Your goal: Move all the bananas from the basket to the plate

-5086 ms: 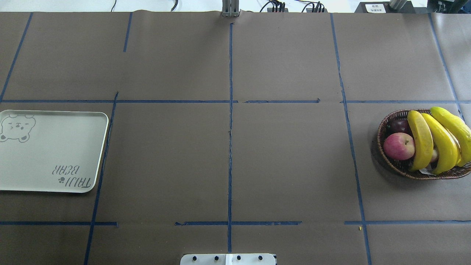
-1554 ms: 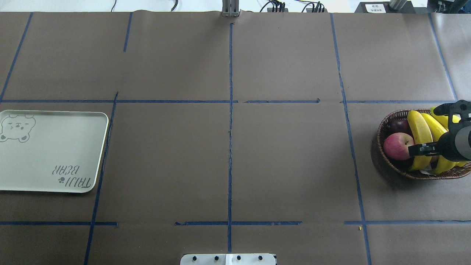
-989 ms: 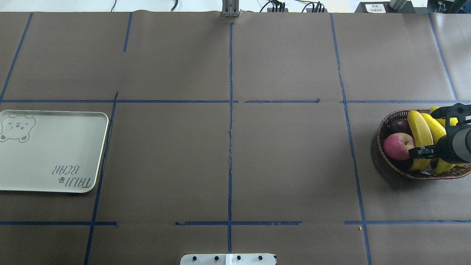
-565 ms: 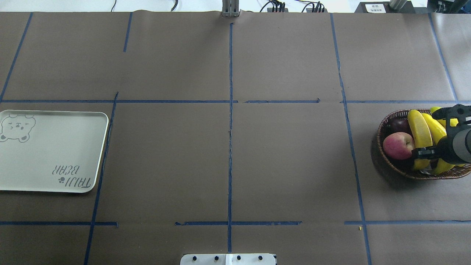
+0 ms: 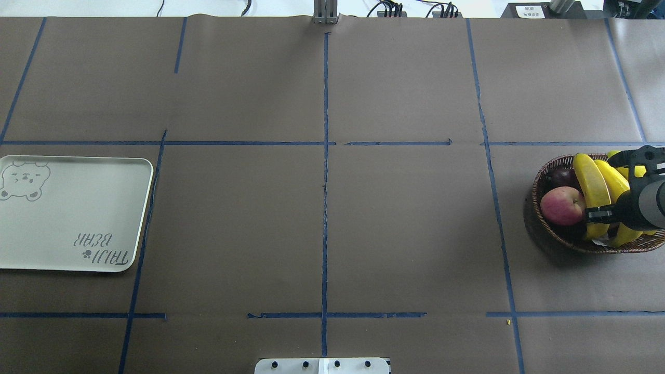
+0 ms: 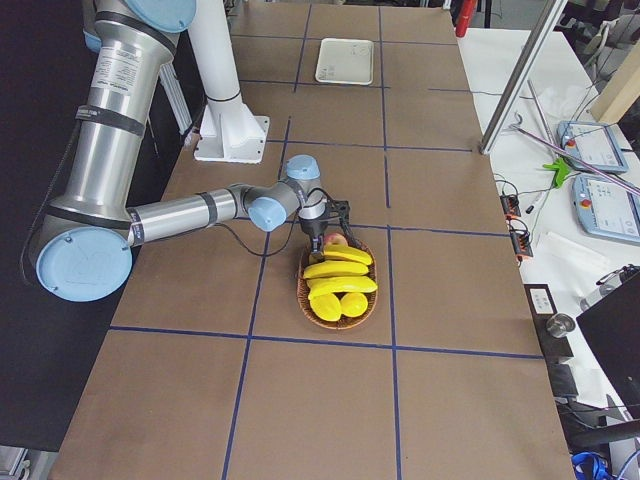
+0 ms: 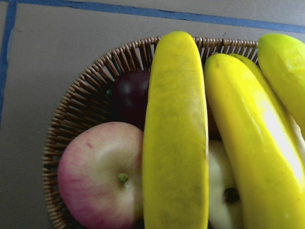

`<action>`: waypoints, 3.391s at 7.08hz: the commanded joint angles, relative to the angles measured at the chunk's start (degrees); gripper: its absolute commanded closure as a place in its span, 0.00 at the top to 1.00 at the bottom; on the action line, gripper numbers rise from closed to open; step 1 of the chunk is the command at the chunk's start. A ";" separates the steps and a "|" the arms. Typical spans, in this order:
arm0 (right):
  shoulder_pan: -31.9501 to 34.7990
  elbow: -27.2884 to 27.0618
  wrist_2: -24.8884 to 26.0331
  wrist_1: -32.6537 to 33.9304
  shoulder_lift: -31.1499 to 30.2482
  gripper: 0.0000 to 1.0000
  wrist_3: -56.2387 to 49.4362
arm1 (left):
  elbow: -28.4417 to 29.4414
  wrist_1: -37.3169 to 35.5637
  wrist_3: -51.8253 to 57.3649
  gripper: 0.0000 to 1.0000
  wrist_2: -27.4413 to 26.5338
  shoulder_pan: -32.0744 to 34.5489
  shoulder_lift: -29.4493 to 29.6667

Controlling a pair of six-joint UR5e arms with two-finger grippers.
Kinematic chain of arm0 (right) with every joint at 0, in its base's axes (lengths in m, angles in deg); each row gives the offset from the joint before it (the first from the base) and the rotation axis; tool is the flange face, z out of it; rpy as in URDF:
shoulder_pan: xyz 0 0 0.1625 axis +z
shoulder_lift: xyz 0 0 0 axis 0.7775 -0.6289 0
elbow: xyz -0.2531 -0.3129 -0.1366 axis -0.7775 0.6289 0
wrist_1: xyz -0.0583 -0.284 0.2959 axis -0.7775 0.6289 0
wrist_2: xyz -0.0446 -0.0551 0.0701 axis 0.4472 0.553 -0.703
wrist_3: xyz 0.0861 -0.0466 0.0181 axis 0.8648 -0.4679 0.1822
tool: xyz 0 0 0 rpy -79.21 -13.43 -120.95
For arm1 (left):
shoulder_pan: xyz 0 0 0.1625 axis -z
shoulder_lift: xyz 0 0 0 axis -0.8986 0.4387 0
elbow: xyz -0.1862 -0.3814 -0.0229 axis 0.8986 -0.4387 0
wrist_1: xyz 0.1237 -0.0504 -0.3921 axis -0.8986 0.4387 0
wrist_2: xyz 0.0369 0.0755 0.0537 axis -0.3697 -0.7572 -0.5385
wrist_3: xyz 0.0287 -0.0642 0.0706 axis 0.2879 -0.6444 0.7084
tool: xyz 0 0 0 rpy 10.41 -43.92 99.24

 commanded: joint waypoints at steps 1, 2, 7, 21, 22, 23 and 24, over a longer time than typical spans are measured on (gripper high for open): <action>0.10 -3.50 -1.34 0.46 0.36 0.02 0.12 | -0.26 0.17 0.24 1.00 0.09 0.00 0.17; 1.32 -5.17 -3.26 0.47 0.45 0.02 0.12 | -2.53 -0.09 0.59 1.00 -0.17 0.00 0.17; 1.51 -3.53 -9.34 0.03 17.28 0.03 0.73 | -4.93 0.26 -0.11 1.00 0.17 -0.18 10.62; -25.39 8.60 17.28 -22.30 45.61 0.01 28.59 | -5.54 51.04 -90.43 1.00 5.01 -32.67 30.47; -25.39 9.57 17.28 -22.30 46.67 0.01 29.82 | -5.45 55.33 -97.25 1.00 2.92 -34.17 31.37; -25.39 10.63 17.28 -22.30 47.90 0.01 29.92 | -5.54 57.28 -100.71 1.00 -0.14 -36.19 31.46; -25.39 11.77 17.28 -22.21 49.05 0.02 30.00 | -6.06 57.30 -103.09 1.00 -2.61 -38.04 32.25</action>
